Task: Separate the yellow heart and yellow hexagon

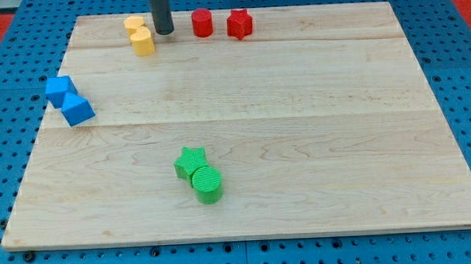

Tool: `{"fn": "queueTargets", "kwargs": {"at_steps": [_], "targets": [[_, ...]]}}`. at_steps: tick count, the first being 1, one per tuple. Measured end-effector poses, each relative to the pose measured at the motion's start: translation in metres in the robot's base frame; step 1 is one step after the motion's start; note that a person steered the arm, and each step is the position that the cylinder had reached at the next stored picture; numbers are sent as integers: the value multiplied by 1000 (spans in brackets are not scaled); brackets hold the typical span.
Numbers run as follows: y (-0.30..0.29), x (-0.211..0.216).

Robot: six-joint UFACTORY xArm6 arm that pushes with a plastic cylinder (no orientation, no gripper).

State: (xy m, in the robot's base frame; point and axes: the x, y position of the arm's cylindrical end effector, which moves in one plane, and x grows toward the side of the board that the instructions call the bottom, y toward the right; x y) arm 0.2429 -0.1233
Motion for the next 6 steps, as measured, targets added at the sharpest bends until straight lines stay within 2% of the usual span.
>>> {"fn": "queueTargets", "kwargs": {"at_steps": [2, 4, 6], "targets": [[-19, 55], [-86, 97], [-127, 80]]}}
